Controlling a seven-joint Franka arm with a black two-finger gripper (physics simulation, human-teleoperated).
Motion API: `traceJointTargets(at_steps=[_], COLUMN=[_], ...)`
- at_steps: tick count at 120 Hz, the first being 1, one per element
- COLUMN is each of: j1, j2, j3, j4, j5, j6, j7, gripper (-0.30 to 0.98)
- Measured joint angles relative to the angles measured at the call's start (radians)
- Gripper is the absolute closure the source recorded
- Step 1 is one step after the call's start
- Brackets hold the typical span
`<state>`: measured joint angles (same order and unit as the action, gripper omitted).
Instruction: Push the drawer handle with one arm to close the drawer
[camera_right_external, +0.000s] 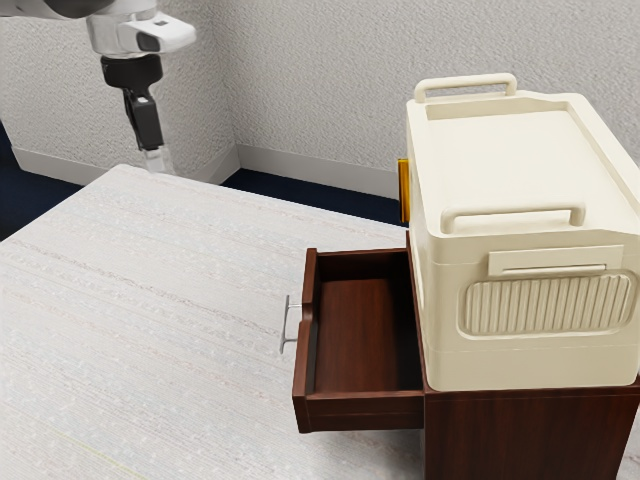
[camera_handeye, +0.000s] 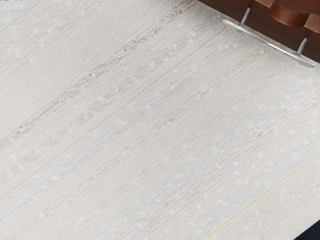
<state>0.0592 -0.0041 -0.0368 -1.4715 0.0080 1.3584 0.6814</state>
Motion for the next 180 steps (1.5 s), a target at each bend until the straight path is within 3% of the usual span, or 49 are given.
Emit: traceJointTargets(at_steps=[18,25,33,45,64,70,78,93,111,129,151,180], j1=[0.008,0.021,0.1,0.038,0.066,0.075,0.106,0.135,0.139,0.152,0.15,0.122], j2=[-0.001,-0.032,-0.107,-0.186,-0.17,-0.196,-0.197,-0.154,-0.15,-0.136,-0.034,0.029], j3=[-0.001,-0.009,-0.114,-0.238,-0.251,-0.255,-0.257,-0.26,-0.259,-0.259,-0.266,-0.278], j4=[0.008,0.13,0.183,-0.028,-0.179,-0.256,-0.331,-0.419,-0.486,-0.545,-0.548,-0.542], j5=[-0.014,-0.022,-0.042,-0.05,-0.055,-0.047,-0.041,-0.004,0.013,0.014,0.009,0.011], j6=[-0.002,-0.023,-0.043,-0.071,-0.128,-0.129,-0.124,-0.035,0.064,0.203,0.384,0.509], j7=[0.033,0.043,0.048,0.021,-0.003,-0.007,-0.012,0.008,0.04,0.064,0.071,0.078], gripper=[0.0,0.0,0.0,0.0,0.01,0.06,0.23,0.51,0.67,0.74,0.77,0.78])
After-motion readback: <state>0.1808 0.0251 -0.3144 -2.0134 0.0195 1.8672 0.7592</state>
